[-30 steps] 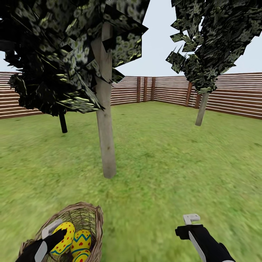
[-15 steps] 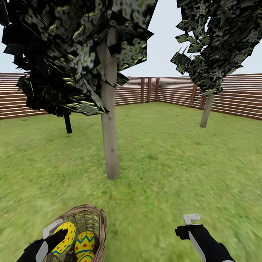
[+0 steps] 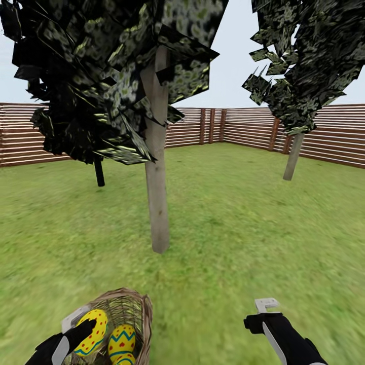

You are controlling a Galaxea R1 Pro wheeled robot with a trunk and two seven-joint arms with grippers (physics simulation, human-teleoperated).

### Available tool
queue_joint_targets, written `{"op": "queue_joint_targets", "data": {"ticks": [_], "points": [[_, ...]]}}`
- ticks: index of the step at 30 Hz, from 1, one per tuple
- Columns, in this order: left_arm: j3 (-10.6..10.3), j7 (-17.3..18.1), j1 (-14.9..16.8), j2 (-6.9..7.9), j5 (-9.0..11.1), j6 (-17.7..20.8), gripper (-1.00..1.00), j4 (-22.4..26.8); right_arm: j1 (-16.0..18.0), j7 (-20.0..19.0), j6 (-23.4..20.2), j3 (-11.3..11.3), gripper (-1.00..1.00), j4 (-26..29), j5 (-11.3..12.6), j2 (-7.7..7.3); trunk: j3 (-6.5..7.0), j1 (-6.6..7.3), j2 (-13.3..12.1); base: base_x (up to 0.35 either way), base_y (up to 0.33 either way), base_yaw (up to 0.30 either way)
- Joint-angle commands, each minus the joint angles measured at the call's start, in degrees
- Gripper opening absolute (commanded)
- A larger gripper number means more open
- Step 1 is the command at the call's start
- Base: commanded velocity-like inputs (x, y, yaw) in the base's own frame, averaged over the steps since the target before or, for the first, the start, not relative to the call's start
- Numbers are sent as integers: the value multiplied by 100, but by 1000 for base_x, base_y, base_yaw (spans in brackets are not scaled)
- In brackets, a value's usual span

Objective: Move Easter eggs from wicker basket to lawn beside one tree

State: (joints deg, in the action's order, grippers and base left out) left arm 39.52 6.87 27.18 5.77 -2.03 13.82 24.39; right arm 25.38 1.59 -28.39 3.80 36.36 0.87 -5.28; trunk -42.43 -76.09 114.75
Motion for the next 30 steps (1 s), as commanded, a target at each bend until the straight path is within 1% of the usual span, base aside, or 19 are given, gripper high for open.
{"op": "queue_joint_targets", "data": {"ticks": [1, 6, 12, 16, 19, 25, 30], "points": [[47, 40, 6, -5, -24, 34, -100, 7, -1, 17, -35, 28, 100, 12, 10, -8, 13, 23, -39, 0, 0, 276], [47, 42, 6, -5, -25, 34, -100, 7, 0, 17, -35, 30, 100, 12, 10, -6, 102, 133, -239, 0, 0, 285], [47, 42, 6, -5, -25, 33, -100, 4, 1, 22, -33, 33, 100, 12, 10, -1, 210, 265, -480, 0, 0, 111], [47, 46, 6, -5, -25, 33, -100, 5, 0, 25, 127, 33, 100, 12, 2, 42, 282, 353, -640, 0, 0, 274], [47, 50, 6, -5, -25, 34, -100, 4, 1, 25, 140, 33, 100, 10, 1, 65, 336, 419, -761, 0, 0, 289], [47, 43, 6, -5, -22, 33, -100, 13, 1, 24, 141, 33, 100, 3, 1, 62, 443, 551, -1001, 0, 0, 286], [55, 9, 6, -5, -8, -9, -100, 13, 1, 17, 141, 26, 100, 3, 3, 62, 533, 660, -1202, 0, 0, 46]]}}
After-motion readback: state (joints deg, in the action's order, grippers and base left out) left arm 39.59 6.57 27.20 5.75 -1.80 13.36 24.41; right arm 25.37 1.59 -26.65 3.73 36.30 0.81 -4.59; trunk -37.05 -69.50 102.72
